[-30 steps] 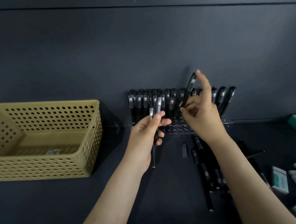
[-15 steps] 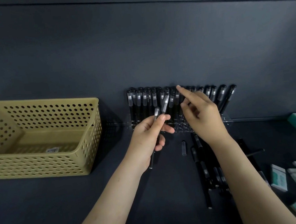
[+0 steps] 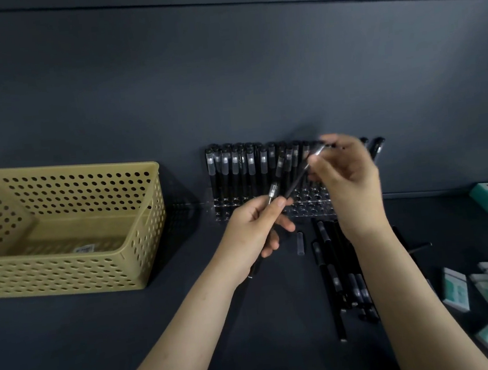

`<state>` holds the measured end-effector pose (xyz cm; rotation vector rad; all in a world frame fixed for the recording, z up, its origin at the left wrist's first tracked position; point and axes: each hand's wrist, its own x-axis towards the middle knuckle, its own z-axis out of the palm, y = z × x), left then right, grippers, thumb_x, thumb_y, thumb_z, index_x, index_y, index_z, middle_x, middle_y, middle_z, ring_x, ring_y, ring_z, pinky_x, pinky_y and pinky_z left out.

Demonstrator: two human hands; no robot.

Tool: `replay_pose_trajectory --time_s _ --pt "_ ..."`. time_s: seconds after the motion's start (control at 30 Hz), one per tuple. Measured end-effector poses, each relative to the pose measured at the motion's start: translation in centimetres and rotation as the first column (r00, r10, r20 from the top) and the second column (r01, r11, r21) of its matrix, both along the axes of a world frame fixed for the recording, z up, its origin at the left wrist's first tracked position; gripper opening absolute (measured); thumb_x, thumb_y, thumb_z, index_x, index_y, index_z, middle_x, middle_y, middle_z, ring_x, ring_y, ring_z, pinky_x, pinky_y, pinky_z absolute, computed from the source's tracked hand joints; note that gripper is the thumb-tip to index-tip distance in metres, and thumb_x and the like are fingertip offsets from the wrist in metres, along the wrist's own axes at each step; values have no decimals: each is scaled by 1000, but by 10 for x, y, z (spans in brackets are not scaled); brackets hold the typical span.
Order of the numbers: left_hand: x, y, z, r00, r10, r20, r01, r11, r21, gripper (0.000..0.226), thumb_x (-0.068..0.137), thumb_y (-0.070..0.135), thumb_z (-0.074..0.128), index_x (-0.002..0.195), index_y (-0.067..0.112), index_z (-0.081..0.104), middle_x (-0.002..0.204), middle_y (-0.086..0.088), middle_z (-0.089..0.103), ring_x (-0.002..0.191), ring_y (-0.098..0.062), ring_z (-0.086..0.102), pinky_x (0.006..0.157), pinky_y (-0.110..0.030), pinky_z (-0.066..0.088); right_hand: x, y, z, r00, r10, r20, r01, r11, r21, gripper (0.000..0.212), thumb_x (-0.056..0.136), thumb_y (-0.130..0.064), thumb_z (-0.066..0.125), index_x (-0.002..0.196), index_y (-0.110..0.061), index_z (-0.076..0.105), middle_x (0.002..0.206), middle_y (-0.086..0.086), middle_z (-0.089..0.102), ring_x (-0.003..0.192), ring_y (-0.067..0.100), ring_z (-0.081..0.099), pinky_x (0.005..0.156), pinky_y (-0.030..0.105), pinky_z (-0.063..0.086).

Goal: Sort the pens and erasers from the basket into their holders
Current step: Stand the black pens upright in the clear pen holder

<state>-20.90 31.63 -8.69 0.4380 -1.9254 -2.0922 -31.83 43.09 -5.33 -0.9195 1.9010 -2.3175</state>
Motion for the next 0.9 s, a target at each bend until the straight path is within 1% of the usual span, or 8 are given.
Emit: replay_pose_trajectory --time_s 0.1,0.23,0.3,0.43,0.57,0.63,0.8,0.9 --pt "-1 -3 -2 999 39 33 -39 999 -1 24 97 37 51 107 22 67 69 1 65 44 -9 35 39 -18 25 -3 4 2 977 -213 -11 211 971 -115 23 93 -1 59 113 -12 53 87 0 64 82 12 63 81 28 55" --pt "-3 -4 -1 996 65 55 -67 997 26 29 99 42 44 110 24 65 63 4 56 43 -6 30 39 -19 23 -3 8 1 917 -374 -141 365 927 -87 25 94 -7 58 108 -26 51 95 2 63 88 25 65 83 31 54" --pt "-4 -4 -2 994 80 73 -84 995 56 29 101 39 41 110 21 62 61 5 56 43 -6 31 39 -18 21 -2 7 -1 896 -394 -206 390 919 -62 27 94 -6 58 107 -28 50 95 -6 62 89 18 64 80 25 52" --pt "-9 -4 -3 987 134 90 -146 978 149 14 102 24 40 98 15 50 58 0 58 42 -9 30 39 -20 18 0 4 -4 859 -395 -326 419 908 4 25 94 -4 59 109 -23 52 94 -10 62 86 -3 60 77 13 46" --pt "-11 -3 -3 982 170 85 -184 962 202 13 98 8 33 93 16 42 58 -3 59 43 -10 33 41 -23 19 0 3 -7 839 -374 -395 424 905 43 26 93 -4 60 110 -23 56 94 -9 62 86 -3 60 80 14 48" --pt "-10 -3 -4 983 173 67 -183 964 191 14 97 5 33 95 15 42 62 -3 61 46 -10 36 43 -23 22 -3 3 -10 831 -352 -430 416 907 61 22 93 -4 60 112 -15 61 96 -3 64 87 1 62 80 14 49" --pt "-5 -2 -5 992 125 31 -125 992 -2 15 101 29 44 114 33 51 71 7 63 50 -8 44 44 -21 33 -12 0 -19 752 -204 -627 404 894 194 30 94 -7 58 124 -8 63 110 1 54 88 8 57 82 13 48" --pt "-5 -1 -6 994 110 13 -110 994 -25 14 101 32 44 111 35 53 71 9 65 52 -9 44 45 -18 34 -16 -2 -24 724 -120 -679 418 860 294 37 97 -25 52 132 -16 59 107 1 43 86 18 50 81 33 51"
